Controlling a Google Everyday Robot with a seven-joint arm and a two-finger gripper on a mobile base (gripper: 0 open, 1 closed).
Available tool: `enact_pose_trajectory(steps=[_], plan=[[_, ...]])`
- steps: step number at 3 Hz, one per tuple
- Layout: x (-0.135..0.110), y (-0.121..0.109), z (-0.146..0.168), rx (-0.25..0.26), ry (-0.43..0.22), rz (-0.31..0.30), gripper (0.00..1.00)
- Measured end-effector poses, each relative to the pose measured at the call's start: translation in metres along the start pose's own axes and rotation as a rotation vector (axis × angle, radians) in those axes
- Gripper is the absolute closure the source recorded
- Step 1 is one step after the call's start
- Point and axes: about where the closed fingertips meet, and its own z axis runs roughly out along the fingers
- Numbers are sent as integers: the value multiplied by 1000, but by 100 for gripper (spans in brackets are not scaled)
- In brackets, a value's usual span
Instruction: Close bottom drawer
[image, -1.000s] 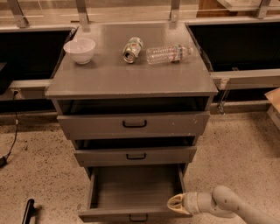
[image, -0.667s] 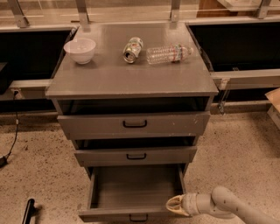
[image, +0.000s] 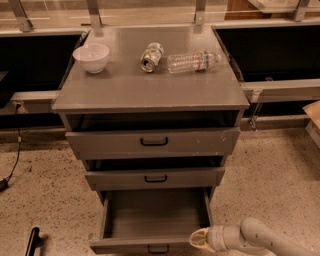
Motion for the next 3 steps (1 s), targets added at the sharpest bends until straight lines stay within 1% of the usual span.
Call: enact_pose_trajectory(steps=[1,2,3], plan=[[-1,28,3,-14,52,-8,100],[-3,36,8,-24,51,-7,100],[13,32,24,-20,25,43,100]])
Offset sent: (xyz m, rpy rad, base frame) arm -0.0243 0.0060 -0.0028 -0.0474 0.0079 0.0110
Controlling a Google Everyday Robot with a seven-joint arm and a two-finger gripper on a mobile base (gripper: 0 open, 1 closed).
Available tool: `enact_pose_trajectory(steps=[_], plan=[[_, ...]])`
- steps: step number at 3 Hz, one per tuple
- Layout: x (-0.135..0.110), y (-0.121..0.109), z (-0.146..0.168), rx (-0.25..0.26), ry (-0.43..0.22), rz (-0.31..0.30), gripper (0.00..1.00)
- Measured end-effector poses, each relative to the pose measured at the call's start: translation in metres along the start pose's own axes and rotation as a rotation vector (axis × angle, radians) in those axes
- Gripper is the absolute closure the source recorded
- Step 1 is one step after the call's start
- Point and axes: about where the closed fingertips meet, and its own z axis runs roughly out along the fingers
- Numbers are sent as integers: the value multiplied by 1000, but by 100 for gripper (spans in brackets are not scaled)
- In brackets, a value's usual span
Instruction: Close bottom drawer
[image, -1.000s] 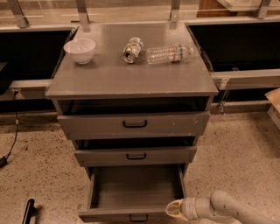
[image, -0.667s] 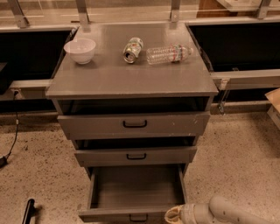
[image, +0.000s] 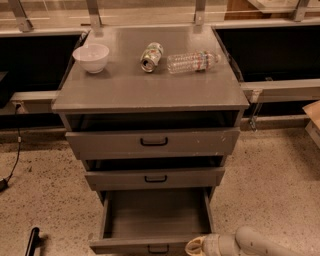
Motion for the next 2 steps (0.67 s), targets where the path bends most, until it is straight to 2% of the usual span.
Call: enact_pose_trajectory(steps=[1,2], plan=[[25,-1,31,59,-23,70,100],[45,-7,53,122,-14,108,100]])
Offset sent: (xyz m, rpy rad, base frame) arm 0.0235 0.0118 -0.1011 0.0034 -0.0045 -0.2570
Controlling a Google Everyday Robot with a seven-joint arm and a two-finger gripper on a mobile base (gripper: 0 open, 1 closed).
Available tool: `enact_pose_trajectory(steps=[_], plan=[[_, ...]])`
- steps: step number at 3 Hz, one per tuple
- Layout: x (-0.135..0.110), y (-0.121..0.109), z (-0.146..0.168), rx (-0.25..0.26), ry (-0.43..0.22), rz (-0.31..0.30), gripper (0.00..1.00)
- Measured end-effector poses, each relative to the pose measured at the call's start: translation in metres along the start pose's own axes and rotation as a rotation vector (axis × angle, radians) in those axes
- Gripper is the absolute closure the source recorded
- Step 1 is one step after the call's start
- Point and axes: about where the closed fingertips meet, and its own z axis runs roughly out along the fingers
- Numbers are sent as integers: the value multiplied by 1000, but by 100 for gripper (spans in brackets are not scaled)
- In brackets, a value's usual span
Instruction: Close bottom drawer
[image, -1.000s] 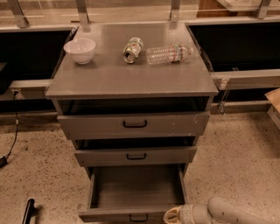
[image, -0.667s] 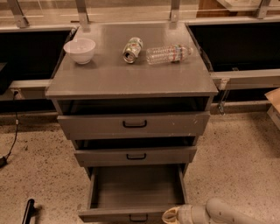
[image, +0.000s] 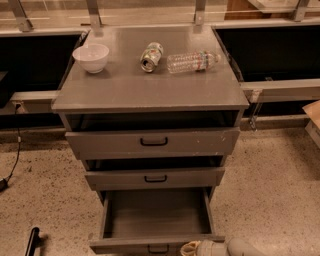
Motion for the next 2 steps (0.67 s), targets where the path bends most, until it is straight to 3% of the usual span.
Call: enact_pose_trajectory(steps=[1,2], plan=[[2,1,2,3,1,4,82],[2,1,2,3,1,4,50]])
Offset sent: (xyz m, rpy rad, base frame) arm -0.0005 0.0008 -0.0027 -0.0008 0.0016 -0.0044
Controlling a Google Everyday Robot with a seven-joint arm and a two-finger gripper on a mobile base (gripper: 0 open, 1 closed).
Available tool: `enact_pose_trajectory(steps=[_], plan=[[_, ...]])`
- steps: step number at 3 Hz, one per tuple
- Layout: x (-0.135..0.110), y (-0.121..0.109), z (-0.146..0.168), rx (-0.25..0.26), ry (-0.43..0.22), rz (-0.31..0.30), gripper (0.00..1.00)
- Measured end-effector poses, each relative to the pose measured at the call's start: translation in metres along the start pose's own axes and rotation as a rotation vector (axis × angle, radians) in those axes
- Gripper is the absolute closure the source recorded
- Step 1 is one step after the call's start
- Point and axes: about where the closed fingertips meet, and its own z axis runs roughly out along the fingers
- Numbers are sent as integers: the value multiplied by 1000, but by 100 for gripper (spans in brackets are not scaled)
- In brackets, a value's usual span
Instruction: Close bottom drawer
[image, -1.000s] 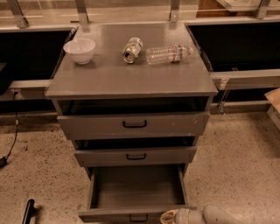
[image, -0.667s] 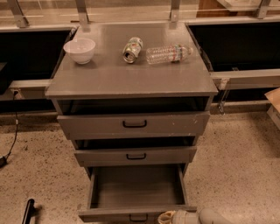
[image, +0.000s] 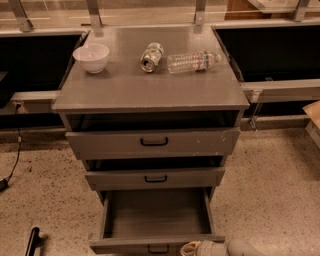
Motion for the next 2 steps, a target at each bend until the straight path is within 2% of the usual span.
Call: enact_pose_trajectory(steps=[2], plan=[[0,0,0,0,0,0,4]])
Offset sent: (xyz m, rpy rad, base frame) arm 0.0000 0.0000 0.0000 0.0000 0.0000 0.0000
